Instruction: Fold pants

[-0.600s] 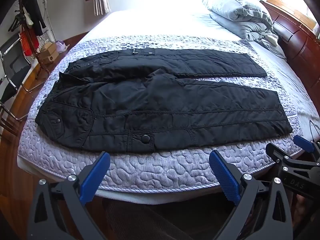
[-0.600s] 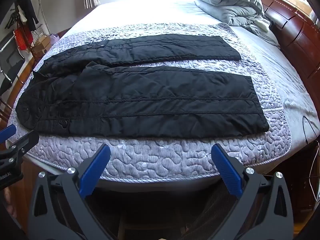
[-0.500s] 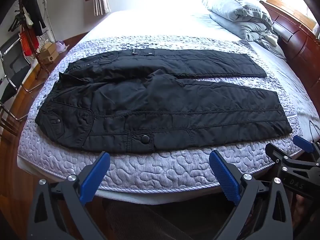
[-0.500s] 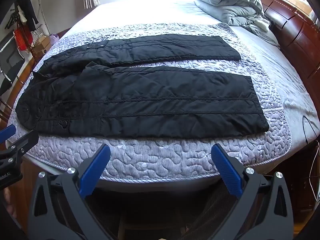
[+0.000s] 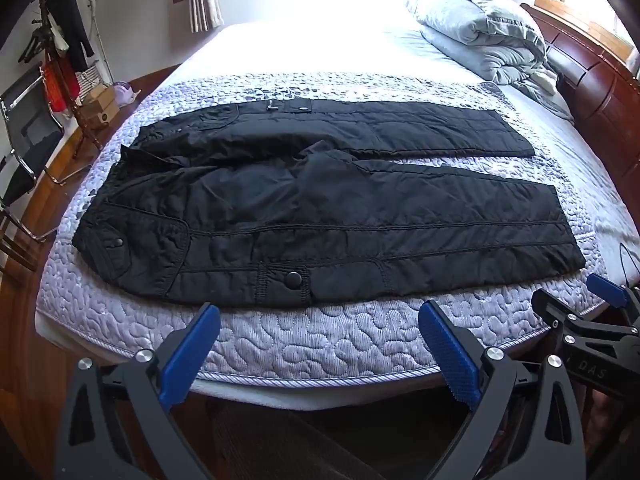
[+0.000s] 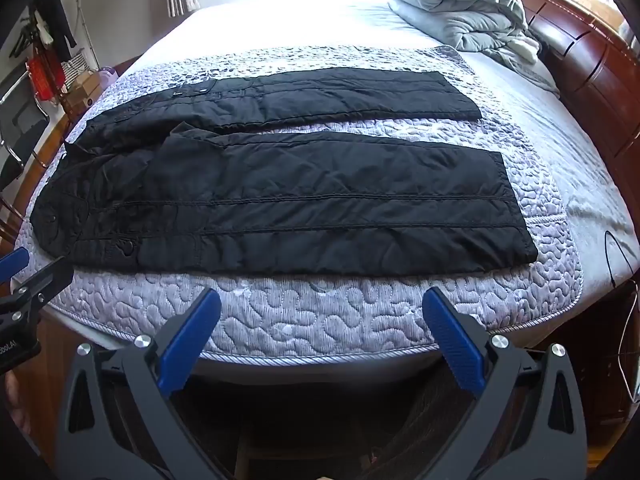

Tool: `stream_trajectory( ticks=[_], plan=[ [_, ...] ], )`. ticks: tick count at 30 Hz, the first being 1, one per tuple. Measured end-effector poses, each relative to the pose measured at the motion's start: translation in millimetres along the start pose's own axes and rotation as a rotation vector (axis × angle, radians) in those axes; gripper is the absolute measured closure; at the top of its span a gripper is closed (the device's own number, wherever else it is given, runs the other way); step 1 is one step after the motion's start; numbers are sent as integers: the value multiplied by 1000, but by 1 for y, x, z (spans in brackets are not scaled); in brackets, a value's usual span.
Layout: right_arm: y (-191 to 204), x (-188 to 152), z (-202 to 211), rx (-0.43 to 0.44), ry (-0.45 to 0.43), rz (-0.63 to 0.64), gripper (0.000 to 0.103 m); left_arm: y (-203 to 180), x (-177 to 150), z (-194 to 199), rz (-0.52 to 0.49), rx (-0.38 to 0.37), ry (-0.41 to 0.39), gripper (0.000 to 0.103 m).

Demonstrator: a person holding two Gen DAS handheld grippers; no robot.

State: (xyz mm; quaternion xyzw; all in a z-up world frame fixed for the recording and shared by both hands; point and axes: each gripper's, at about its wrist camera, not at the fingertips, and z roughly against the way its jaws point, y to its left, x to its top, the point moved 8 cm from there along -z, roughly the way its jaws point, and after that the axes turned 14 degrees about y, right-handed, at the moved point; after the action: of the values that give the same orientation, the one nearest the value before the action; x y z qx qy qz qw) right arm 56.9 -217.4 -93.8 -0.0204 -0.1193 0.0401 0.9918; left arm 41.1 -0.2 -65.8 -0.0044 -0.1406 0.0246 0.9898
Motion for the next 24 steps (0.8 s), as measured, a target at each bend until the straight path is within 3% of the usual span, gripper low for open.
stream_trajectory(
  ticks=[24],
  plan=[
    [-4,1,0,1,0,-5,2,3,-1,-1,-1,-2,0,4]
  ],
)
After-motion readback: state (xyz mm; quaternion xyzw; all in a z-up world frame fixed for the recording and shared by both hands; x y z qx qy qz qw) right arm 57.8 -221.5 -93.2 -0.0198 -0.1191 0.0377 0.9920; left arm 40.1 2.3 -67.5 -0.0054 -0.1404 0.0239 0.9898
